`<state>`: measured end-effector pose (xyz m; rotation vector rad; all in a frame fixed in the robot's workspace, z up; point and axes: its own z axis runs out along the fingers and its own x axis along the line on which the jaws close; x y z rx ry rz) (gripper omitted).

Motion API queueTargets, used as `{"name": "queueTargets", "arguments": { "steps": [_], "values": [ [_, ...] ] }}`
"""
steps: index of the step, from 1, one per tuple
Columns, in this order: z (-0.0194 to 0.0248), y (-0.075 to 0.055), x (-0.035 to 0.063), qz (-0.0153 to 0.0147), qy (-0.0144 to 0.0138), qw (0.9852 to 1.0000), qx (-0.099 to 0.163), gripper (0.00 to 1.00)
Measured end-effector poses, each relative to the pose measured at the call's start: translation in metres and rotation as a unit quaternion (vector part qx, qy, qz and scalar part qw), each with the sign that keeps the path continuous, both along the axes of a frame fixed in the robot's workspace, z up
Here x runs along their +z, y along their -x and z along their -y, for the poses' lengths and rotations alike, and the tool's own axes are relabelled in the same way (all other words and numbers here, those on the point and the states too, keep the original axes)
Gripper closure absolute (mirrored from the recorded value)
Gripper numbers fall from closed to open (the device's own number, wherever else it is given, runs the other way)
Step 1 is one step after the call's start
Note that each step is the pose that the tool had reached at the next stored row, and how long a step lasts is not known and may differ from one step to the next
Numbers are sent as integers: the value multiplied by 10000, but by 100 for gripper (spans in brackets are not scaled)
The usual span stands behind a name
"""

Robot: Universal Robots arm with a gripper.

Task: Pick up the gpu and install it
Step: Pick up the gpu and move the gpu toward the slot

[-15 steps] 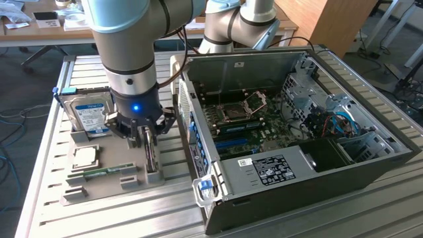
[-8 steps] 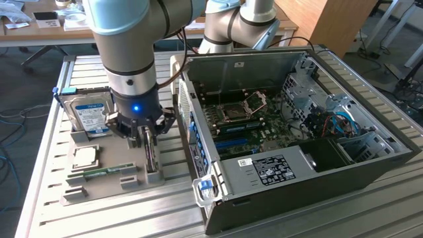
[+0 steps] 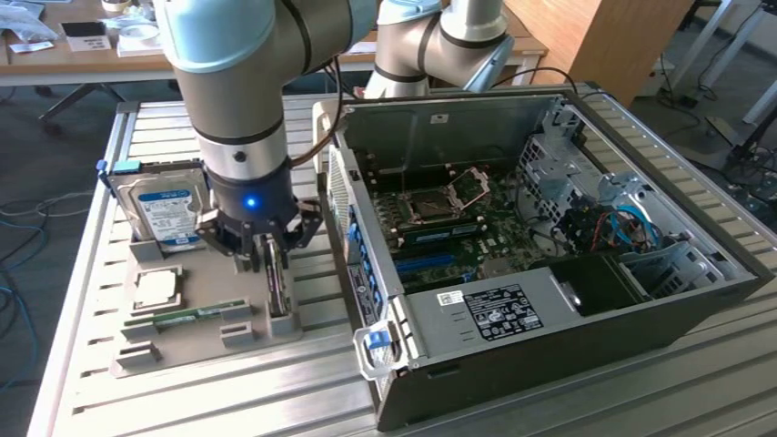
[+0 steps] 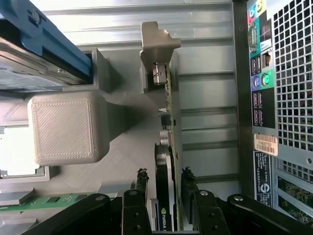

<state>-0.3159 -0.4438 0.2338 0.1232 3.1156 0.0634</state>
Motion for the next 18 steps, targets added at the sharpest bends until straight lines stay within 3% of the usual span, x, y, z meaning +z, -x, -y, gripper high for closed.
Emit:
{"name": "queueTargets", "arguments": {
  "steps": [18],
  "values": [
    [-1, -3, -39, 0, 0, 10000, 0, 58]
  ]
}}
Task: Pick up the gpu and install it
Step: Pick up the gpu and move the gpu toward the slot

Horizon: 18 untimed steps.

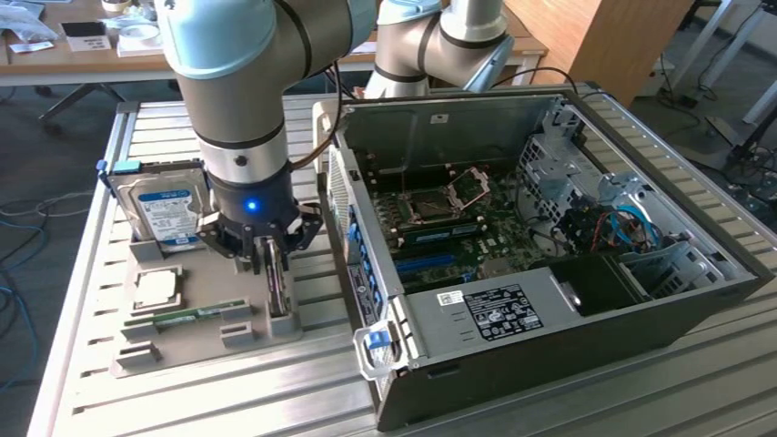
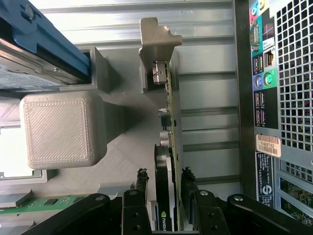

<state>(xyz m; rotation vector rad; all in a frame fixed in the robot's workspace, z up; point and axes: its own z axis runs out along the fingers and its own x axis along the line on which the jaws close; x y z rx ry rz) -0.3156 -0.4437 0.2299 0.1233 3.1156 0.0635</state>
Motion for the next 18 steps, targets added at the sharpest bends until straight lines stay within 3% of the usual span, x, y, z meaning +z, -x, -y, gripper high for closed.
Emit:
{"name": "queueTargets", "arguments": {
  "steps": [7, 8, 11, 13, 18],
  "values": [
    [0, 0, 0, 0, 0, 10000, 0, 60],
    [0, 0, 0, 0, 0, 10000, 0, 67],
    [0, 0, 0, 0, 0, 10000, 0, 67],
    [0, 0, 1, -1, 1, 10000, 0, 73],
    [0, 0, 0, 0, 0, 10000, 0, 73]
  ]
}}
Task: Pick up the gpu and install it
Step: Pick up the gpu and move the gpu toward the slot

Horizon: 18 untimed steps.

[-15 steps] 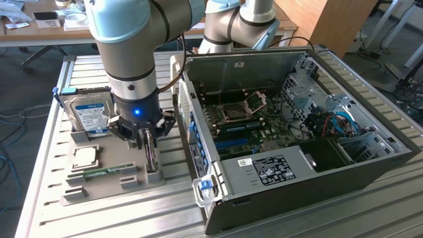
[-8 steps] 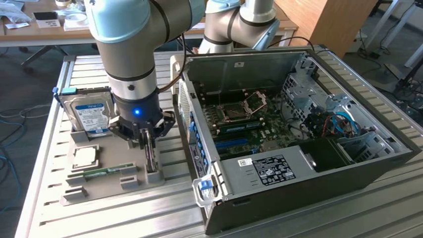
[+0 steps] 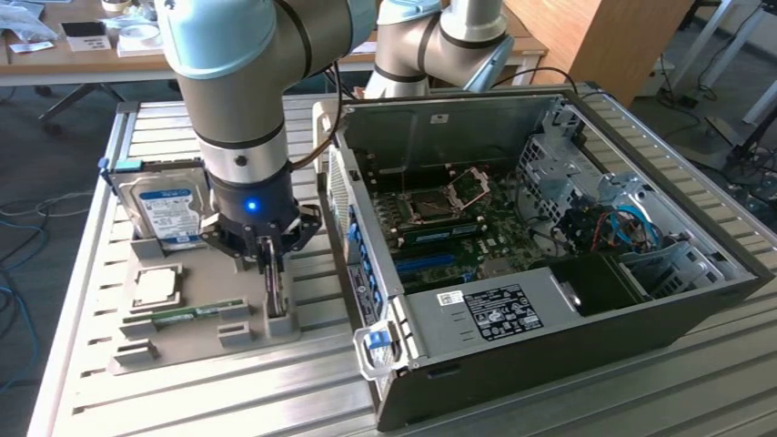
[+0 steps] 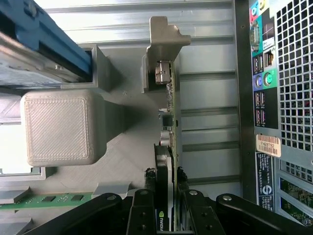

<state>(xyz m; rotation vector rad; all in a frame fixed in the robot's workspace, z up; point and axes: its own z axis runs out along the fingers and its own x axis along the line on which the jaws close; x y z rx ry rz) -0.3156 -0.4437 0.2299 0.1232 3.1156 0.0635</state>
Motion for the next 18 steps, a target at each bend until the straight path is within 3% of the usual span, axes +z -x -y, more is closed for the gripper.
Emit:
{"name": "queueTargets", "arguments": {
  "steps": [18],
  "values": [
    [0, -1, 0, 1, -1, 9999, 153, 73]
  ]
}}
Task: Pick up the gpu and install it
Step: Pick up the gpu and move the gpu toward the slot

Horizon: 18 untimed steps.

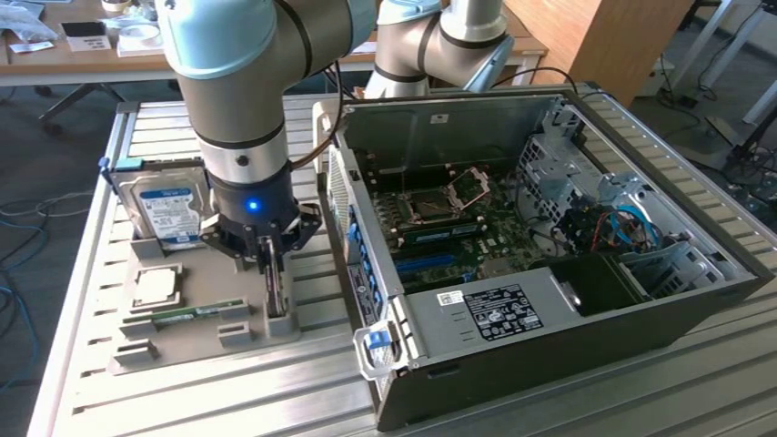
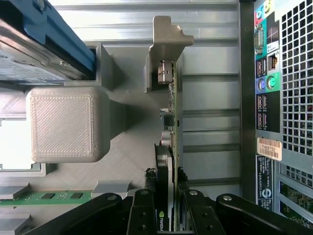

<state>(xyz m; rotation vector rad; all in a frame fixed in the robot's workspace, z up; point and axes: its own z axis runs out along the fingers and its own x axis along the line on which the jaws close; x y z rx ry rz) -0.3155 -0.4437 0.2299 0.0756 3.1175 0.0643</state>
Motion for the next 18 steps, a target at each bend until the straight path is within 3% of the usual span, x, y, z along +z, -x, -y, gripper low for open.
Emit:
{"name": "queueTargets", "arguments": {
  "steps": [18],
  "values": [
    [-1, -1, 104, -1, 1, 10000, 2, 73]
  ]
}}
